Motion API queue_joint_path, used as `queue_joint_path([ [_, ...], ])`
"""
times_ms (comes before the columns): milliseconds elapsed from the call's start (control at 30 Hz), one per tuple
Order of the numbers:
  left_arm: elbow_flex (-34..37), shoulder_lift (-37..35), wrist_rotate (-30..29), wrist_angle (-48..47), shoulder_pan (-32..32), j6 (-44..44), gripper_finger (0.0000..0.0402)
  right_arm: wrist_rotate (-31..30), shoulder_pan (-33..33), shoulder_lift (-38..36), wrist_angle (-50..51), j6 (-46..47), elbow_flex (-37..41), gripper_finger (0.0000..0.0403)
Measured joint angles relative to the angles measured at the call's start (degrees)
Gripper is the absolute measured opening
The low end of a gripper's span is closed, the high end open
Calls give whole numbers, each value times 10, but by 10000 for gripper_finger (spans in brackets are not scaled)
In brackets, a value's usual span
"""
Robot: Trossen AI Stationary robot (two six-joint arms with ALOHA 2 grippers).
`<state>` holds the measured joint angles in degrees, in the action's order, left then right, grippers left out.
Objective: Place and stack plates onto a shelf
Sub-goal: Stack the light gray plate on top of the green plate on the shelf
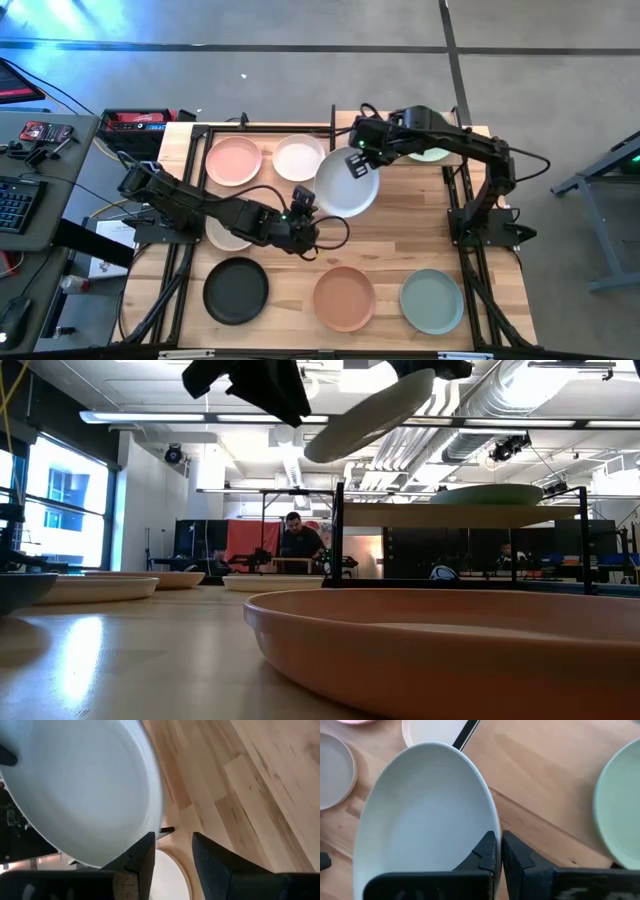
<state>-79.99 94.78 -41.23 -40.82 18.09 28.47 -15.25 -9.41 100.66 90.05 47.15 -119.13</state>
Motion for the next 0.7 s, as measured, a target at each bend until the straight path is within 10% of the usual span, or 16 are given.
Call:
queue_joint_path([
  [700,0,0,-63,-1,-53,-44,117,-39,-124,-121,0,-137,0,0],
])
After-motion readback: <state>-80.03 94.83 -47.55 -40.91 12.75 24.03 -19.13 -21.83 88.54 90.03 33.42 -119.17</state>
